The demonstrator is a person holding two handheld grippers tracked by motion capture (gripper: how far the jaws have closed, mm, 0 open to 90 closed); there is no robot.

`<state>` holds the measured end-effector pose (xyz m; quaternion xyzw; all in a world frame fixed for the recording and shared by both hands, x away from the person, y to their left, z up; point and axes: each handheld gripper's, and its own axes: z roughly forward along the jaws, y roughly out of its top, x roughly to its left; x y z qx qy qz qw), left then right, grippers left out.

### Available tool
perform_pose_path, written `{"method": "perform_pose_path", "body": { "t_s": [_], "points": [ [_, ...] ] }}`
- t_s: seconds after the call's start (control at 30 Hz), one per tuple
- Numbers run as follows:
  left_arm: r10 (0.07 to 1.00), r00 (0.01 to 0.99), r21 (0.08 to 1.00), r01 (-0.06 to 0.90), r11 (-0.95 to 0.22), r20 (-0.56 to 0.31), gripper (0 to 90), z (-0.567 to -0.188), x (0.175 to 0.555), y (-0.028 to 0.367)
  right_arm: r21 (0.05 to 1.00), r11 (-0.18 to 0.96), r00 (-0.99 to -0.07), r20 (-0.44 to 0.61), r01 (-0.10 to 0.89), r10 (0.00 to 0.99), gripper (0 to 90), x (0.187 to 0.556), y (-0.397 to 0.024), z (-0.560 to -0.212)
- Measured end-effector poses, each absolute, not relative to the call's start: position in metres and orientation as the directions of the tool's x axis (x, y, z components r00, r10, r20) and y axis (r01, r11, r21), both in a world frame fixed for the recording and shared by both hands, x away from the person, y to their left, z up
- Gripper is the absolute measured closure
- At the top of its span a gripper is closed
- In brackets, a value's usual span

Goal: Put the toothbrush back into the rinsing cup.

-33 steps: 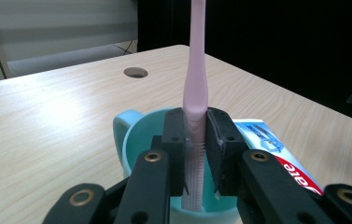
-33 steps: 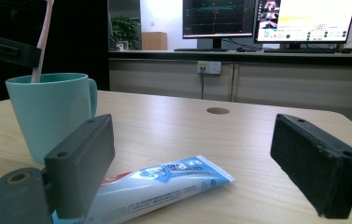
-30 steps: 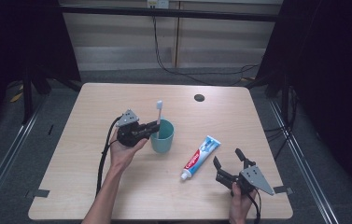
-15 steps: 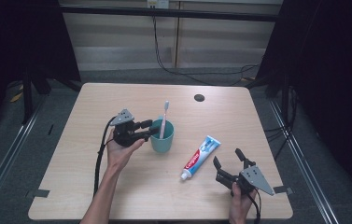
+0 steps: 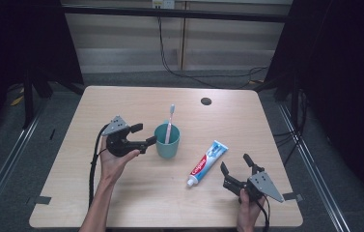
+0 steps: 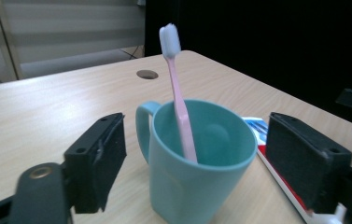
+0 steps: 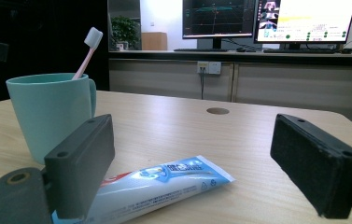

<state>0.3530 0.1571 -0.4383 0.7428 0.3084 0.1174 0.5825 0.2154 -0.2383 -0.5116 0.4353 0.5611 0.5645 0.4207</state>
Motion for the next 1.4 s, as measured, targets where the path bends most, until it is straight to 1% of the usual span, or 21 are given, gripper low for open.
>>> {"method": "perform_pose_path", "body": {
  "t_s": [0.03, 0.07, 0.2, 0.3, 0.37, 0.5, 0.73, 0.9, 0.97, 1.03, 1.13, 1.2, 1.27, 1.37, 1.4],
  "points": [
    [0.592, 0.788, 0.938, 0.314, -0.148, -0.170, 15.9, -0.440, 0.352, 0.158, 1.000, -0.017, -0.266, 0.020, 0.014, 0.964, 13.1, 0.215, -0.238, -0.512],
    [0.606, 0.780, 0.937, 0.312, -0.160, -0.156, 16.4, -0.443, 0.350, 0.160, 1.000, -0.017, -0.267, 0.020, 0.015, 0.964, 13.1, 0.215, -0.238, -0.512],
    [0.602, 0.780, 0.940, 0.314, -0.136, -0.174, 16.1, -0.448, 0.345, 0.169, 1.000, -0.016, -0.266, 0.020, 0.015, 0.964, 13.1, 0.216, -0.238, -0.512],
    [0.618, 0.775, 0.944, 0.287, -0.161, -0.130, 16.3, -0.452, 0.340, 0.175, 1.000, -0.018, -0.266, 0.021, 0.015, 0.964, 13.0, 0.215, -0.238, -0.512],
    [0.641, 0.760, 0.940, 0.286, -0.185, -0.105, 16.8, -0.454, 0.337, 0.179, 1.000, -0.015, -0.266, 0.018, 0.014, 0.964, 13.1, 0.216, -0.238, -0.512],
    [0.638, 0.764, 0.944, 0.271, -0.187, -0.093, 15.9, -0.459, 0.329, 0.186, 1.000, -0.015, -0.266, 0.019, 0.015, 0.964, 13.0, 0.216, -0.238, -0.512],
    [0.651, 0.759, 0.949, 0.221, -0.223, -0.024, 15.8, -0.462, 0.314, 0.189, 1.000, -0.016, -0.264, 0.020, 0.017, 0.964, 13.1, 0.216, -0.238, -0.511],
    [0.658, 0.752, 0.961, 0.207, -0.183, -0.036, 15.7, -0.472, 0.305, 0.194, 1.000, -0.017, -0.263, 0.021, 0.019, 0.965, 13.1, 0.216, -0.238, -0.511],
    [0.659, 0.752, 0.956, 0.210, -0.204, -0.025, 15.8, -0.476, 0.301, 0.195, 1.000, -0.015, -0.263, 0.019, 0.017, 0.965, 13.1, 0.216, -0.238, -0.511],
    [0.670, 0.742, 0.958, 0.206, -0.201, -0.019, 15.8, -0.481, 0.298, 0.195, 1.000, -0.016, -0.264, 0.020, 0.017, 0.964, 13.1, 0.216, -0.238, -0.511],
    [0.670, 0.741, 0.956, 0.229, -0.183, -0.049, 15.6, -0.487, 0.293, 0.200, 1.000, -0.015, -0.264, 0.019, 0.017, 0.964, 13.1, 0.216, -0.238, -0.511],
    [0.695, 0.718, 0.962, 0.215, -0.169, -0.038, 15.6, -0.491, 0.288, 0.201, 1.000, -0.016, -0.263, 0.021, 0.019, 0.965, 13.1, 0.216, -0.238, -0.511],
    [0.691, 0.718, 0.957, 0.250, -0.143, -0.084, 15.5, -0.494, 0.286, 0.204, 1.000, -0.014, -0.265, 0.019, 0.018, 0.964, 13.0, 0.216, -0.238, -0.511],
    [0.712, 0.699, 0.963, 0.232, -0.135, -0.069, 15.6, -0.500, 0.282, 0.205, 1.000, -0.015, -0.267, 0.019, 0.017, 0.963, 13.0, 0.216, -0.238, -0.511],
    [0.712, 0.697, 0.965, 0.235, -0.118, -0.083, 15.6, -0.502, 0.281, 0.206, 1.000, -0.016, -0.267, 0.020, 0.018, 0.964, 13.0, 0.216, -0.238, -0.511]
  ]
}}
